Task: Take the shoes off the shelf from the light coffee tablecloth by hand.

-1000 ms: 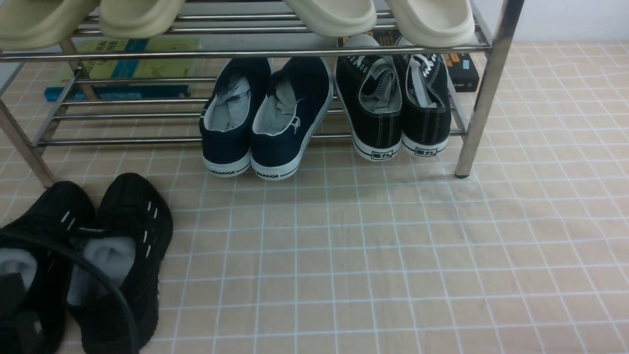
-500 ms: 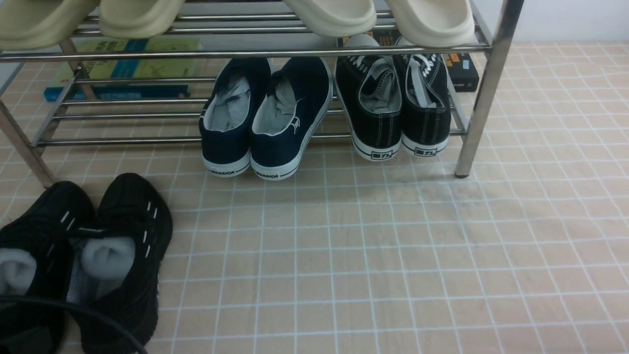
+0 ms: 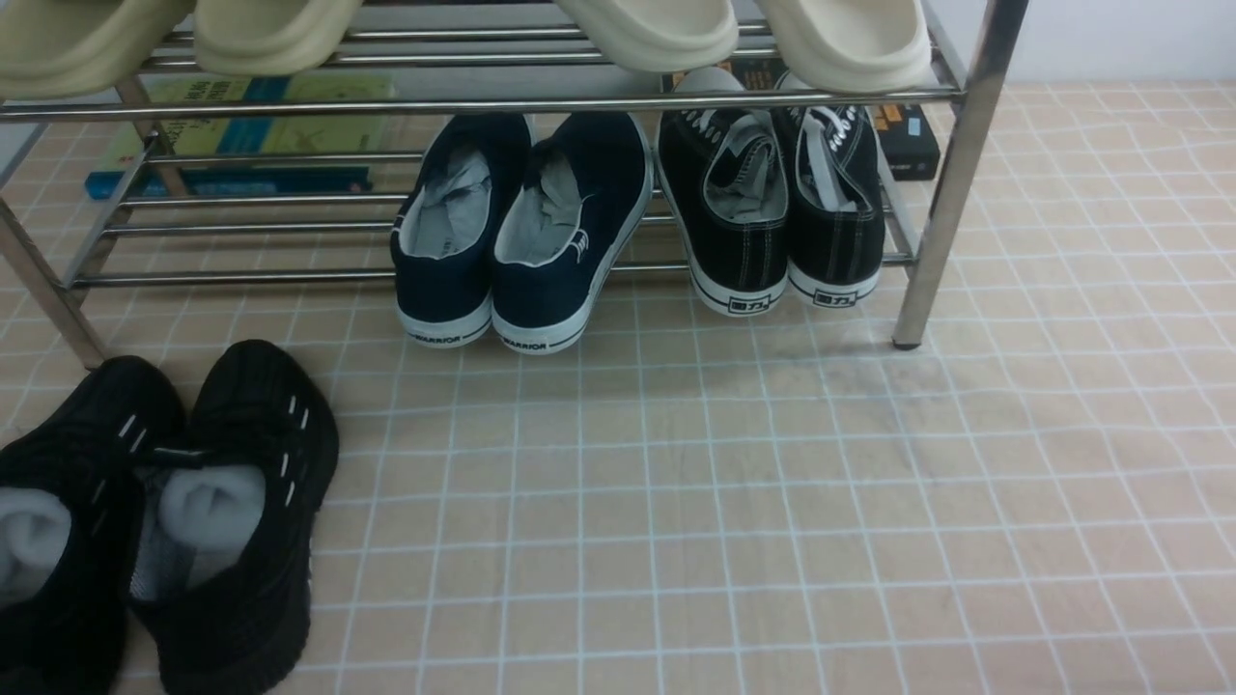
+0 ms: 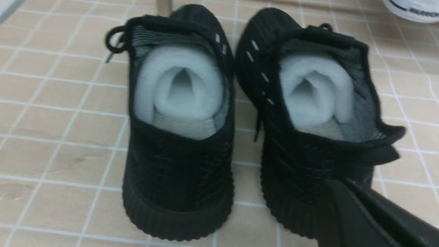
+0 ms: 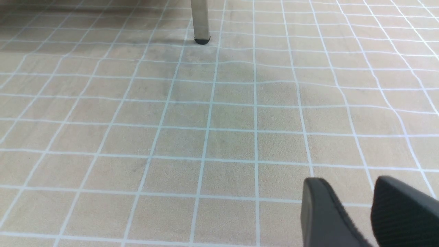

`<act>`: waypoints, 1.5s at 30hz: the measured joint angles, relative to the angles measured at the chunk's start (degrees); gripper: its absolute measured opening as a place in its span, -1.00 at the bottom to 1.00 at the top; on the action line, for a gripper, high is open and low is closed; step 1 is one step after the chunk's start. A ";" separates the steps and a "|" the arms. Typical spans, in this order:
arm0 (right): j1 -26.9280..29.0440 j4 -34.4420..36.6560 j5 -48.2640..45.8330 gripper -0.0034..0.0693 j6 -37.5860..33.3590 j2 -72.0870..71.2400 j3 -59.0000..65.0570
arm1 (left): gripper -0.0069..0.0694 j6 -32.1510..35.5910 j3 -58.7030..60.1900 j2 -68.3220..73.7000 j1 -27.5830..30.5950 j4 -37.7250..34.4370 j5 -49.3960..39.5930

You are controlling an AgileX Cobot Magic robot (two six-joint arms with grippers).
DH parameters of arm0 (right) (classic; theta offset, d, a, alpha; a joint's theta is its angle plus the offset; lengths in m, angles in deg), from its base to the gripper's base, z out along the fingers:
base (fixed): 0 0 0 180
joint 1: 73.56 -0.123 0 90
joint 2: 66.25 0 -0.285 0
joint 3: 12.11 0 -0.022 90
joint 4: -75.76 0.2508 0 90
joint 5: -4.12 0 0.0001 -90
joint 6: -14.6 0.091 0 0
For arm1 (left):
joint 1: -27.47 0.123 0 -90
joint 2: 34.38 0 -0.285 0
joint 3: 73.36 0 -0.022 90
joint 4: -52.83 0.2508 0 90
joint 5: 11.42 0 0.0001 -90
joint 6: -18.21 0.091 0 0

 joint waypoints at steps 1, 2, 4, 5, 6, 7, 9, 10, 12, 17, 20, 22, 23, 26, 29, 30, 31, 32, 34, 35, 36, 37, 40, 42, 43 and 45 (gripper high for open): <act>0.00 0.00 0.00 -0.25 0.00 0.00 0.00 | -0.76 -0.35 0.20 -0.30 -0.08 0.30 0.00; 0.00 0.00 0.00 -0.25 0.00 0.00 0.00 | -0.75 -1.90 1.21 -1.69 -0.48 1.62 0.00; 0.00 0.00 0.00 -0.25 0.00 0.00 0.00 | -0.75 -3.94 3.15 -3.55 -0.82 3.10 0.22; 0.00 0.00 0.00 -0.25 0.00 0.00 0.00 | -0.74 -4.69 4.70 -3.96 -0.98 3.52 0.51; 0.00 0.00 0.00 -0.25 0.00 0.00 0.00 | -0.74 -4.91 5.08 -4.03 -1.02 3.71 1.58; 0.00 0.00 0.00 -0.25 0.00 0.00 0.00 | -0.73 -5.05 5.13 -4.02 -1.02 3.79 1.95; 0.00 0.00 0.00 -0.25 0.00 0.00 0.00 | -0.73 -5.20 5.41 -4.04 -1.09 3.98 3.13; 0.00 0.00 0.00 -0.25 0.00 0.00 0.00 | -0.73 -5.20 5.47 -4.09 -1.09 3.98 3.39; 0.00 0.00 0.00 -0.25 0.00 0.00 0.00 | -0.73 -5.26 5.54 -4.09 -1.09 4.02 3.86; 0.00 0.00 0.00 -0.25 0.00 0.00 0.00 | -0.72 -5.33 5.55 -4.09 -1.09 4.02 4.05; 0.00 0.00 0.00 -0.25 0.00 0.00 0.00 | -0.72 -5.33 5.55 -4.09 -1.09 4.02 4.10; 0.00 0.00 0.00 -0.25 0.00 0.00 0.00 | -0.72 -5.33 5.55 -4.09 -1.09 4.02 4.10; 0.00 0.00 0.00 -0.25 0.00 0.00 0.00 | -0.71 -5.37 5.55 -4.09 -1.09 4.02 4.10; 0.00 0.00 0.00 -0.25 0.00 0.00 0.00 | -0.71 -5.37 5.55 -4.09 -1.09 4.02 4.10; 0.00 0.00 0.00 -0.25 0.00 0.00 0.00 | -0.70 -5.37 5.55 -4.09 -1.09 4.04 4.10; 0.00 0.00 0.00 -0.25 0.00 0.00 0.00 | -0.69 -5.37 5.55 -4.09 -1.09 4.04 4.10; 0.00 0.00 0.00 -0.25 0.00 0.00 0.00 | -0.69 -5.37 5.55 -4.09 -1.09 4.04 4.10; 0.00 0.00 0.00 -0.25 0.00 0.00 0.00 | -0.68 -5.37 5.55 -4.09 -1.09 4.09 4.10; 0.00 0.00 0.00 -0.25 0.00 0.00 0.00 | -0.68 -5.37 5.55 -4.09 -1.09 4.09 4.10; 0.00 0.00 0.00 -0.25 0.00 0.00 0.00 | -0.68 -5.37 5.55 -4.09 -1.09 4.09 4.10; 0.00 0.00 0.00 -0.25 0.00 0.00 0.00 | -0.68 -5.37 5.55 -4.09 -1.09 4.14 4.10; 0.00 0.00 0.00 -0.25 0.00 0.00 0.00 | -0.68 -5.37 5.55 -4.09 -1.09 4.20 4.10; 0.00 0.00 0.00 -0.25 0.00 0.00 0.00 | -0.68 -5.37 5.60 -4.09 -1.09 4.25 4.15; 0.00 0.00 0.00 -0.25 0.00 0.00 0.00 | -0.68 -5.37 5.60 -4.09 -1.09 4.27 4.12; 0.00 0.00 0.00 -0.25 0.00 0.00 0.00 | -0.68 -5.37 5.60 -4.09 -1.09 4.27 4.12; 0.00 0.00 0.00 -0.25 0.00 0.00 0.00 | -0.68 -5.37 5.60 -4.09 -1.09 4.32 4.12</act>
